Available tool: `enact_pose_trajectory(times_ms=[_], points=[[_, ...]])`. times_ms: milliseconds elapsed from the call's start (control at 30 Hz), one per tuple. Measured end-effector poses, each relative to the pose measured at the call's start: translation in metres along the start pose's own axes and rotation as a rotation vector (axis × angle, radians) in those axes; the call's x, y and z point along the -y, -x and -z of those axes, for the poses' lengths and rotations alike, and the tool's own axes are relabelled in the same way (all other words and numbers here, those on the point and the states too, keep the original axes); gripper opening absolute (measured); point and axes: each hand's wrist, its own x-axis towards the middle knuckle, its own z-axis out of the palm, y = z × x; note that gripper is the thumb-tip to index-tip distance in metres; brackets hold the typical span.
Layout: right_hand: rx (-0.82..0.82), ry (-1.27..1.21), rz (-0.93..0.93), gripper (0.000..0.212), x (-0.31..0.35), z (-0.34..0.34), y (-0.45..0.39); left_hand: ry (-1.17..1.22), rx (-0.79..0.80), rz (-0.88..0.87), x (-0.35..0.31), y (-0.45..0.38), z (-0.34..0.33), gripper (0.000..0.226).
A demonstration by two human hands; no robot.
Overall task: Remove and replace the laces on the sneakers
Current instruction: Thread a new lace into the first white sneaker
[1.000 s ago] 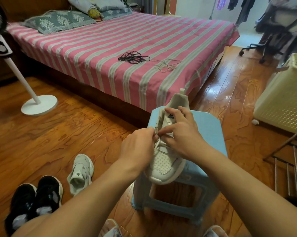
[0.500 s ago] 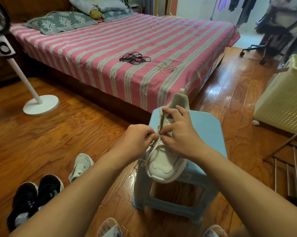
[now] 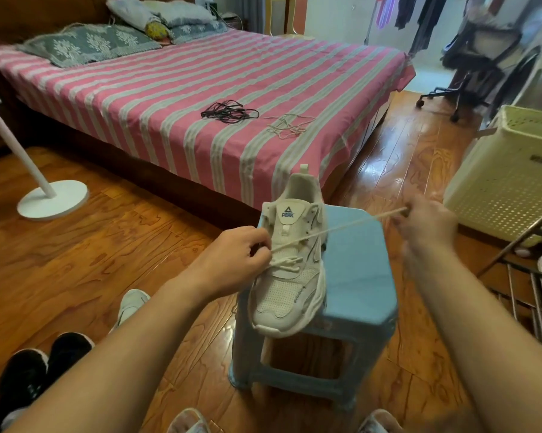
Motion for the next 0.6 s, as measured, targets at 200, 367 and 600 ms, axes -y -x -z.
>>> enact_pose_trajectory(times_ms=[200,367,600], points=[[0.538,0.593,0.784,0.029,-0.013,-0.017,0.038,0.001,0.032,-0.021,-0.011,0.0,-0.005,0.012],[0.678,0.691,1.294,0.003,-0.029,-0.04,0.081,0.105,0.082,0.011,-0.009,-0.006,-0.002,0.017],[-0.115,0.658,0.473,0.021,0.007,0.015,-0.014,0.06,0.058,0.021,-0.006,-0.004,-0.001,0.031]])
